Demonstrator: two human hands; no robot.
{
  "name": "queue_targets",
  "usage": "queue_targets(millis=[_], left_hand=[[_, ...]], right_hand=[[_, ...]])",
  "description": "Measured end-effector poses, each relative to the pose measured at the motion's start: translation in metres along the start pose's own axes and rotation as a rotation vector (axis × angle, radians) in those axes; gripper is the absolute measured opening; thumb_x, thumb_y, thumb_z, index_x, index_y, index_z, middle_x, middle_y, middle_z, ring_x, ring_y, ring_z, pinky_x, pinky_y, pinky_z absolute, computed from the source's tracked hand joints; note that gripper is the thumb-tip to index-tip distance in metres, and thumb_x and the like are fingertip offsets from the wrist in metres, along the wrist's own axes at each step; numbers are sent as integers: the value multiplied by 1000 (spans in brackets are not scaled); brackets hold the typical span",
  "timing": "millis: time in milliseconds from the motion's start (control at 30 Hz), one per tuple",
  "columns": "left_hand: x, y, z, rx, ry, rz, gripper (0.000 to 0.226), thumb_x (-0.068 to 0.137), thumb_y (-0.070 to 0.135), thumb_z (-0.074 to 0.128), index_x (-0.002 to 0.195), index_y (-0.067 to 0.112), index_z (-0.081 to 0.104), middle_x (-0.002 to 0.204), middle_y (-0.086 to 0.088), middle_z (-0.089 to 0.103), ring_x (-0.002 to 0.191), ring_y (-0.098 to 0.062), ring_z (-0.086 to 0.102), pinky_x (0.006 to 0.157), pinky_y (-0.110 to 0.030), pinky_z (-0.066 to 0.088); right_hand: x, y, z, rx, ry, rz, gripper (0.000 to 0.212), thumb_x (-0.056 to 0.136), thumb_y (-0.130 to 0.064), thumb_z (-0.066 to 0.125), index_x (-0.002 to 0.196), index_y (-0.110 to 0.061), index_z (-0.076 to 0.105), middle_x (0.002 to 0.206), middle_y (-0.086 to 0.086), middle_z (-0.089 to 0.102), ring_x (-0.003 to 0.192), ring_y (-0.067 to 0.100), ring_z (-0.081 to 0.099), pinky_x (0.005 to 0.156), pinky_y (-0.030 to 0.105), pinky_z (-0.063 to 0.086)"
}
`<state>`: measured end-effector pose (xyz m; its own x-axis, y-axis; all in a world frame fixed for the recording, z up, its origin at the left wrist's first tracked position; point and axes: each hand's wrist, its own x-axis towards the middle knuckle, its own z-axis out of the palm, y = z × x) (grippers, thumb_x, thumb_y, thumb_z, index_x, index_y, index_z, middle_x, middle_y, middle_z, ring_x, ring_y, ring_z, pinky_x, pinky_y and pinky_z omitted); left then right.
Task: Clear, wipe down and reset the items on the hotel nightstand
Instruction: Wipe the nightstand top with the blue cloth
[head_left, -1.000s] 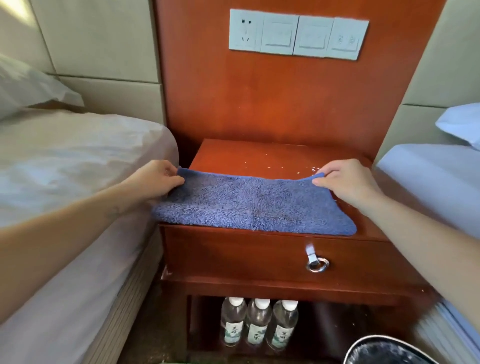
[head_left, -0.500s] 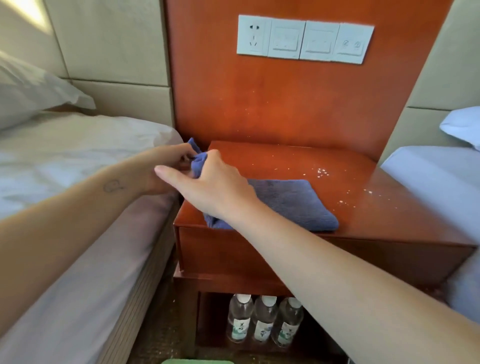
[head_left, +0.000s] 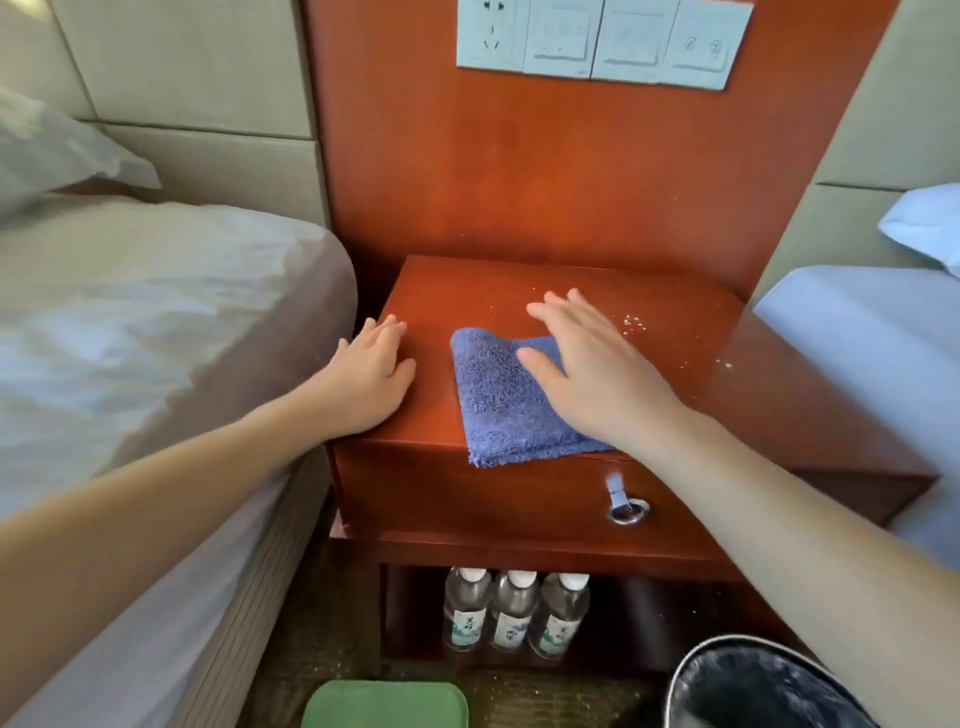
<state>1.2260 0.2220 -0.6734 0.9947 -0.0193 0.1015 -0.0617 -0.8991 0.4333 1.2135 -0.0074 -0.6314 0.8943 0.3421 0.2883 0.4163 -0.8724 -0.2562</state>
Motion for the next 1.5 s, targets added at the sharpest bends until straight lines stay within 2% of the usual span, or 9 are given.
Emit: queue_targets(millis=[100,300,467,533,600,833,1133,1333,1500], left_hand=[[-4,3,4,27,-7,-26,56,105,25,33,155,7,16,164,-8,7,151,-24,0,122,-44,4],[-8,3,2,63,5,26,57,105,27,30,156,9,13,164,-5,4,151,-20,-5,121,-36,-4],[-2,3,-6,-265,-52,-97,50,106,25,33,154,15,24,162,5,14,149,-6,0,114,-17,-1],[4,2,-9,-356,-29,-148,50,104,17,38,153,16,28,160,5,20,149,-9,10,115,-18,8],[7,2,-6,-292,41,-173,53,103,17,39,154,14,23,160,1,19,148,-14,16,119,-26,11],[10,2,1,-30,-49,-169,61,102,36,13,156,14,-2,163,0,-9,150,-13,-10,118,-27,-9],[29,-5,-9,271,-28,13,61,96,33,28,140,-7,42,146,-22,43,146,-35,25,120,-52,15],[103,1,-2,230,-101,1,73,92,41,0,155,4,2,164,-12,-1,151,-23,-8,121,-40,-6],[107,-2,8,209,-93,-14,68,95,37,5,155,4,6,163,-11,2,151,-21,-4,123,-40,-1]], right_hand=[[10,-20,30,-41,-277,-60,65,101,-53,24,156,-22,9,164,-2,2,150,17,-3,122,40,2],[-1,-30,43,-144,-264,-75,75,91,-59,0,156,-22,5,164,-1,2,151,18,-1,122,46,2],[-1,-36,45,-104,-240,-50,68,96,-51,17,154,-18,23,160,3,21,149,21,17,119,49,17],[4,-33,47,-92,-237,-39,66,96,-50,21,154,-17,25,160,3,22,148,21,19,119,49,20],[5,-33,48,-79,-240,-46,65,97,-49,21,154,-18,23,161,3,20,149,20,17,119,49,21],[38,-27,56,-89,-261,-24,62,99,-44,21,155,-17,20,161,3,18,149,20,15,120,48,18],[100,-14,68,-150,-273,52,62,99,-43,17,155,-18,17,162,2,15,150,20,12,121,47,15],[127,-5,77,-196,-269,109,61,99,-43,12,155,-20,12,163,0,9,150,17,7,122,45,12],[158,5,81,-197,-296,97,62,98,-43,9,156,-20,10,163,0,7,150,17,4,122,44,6]])
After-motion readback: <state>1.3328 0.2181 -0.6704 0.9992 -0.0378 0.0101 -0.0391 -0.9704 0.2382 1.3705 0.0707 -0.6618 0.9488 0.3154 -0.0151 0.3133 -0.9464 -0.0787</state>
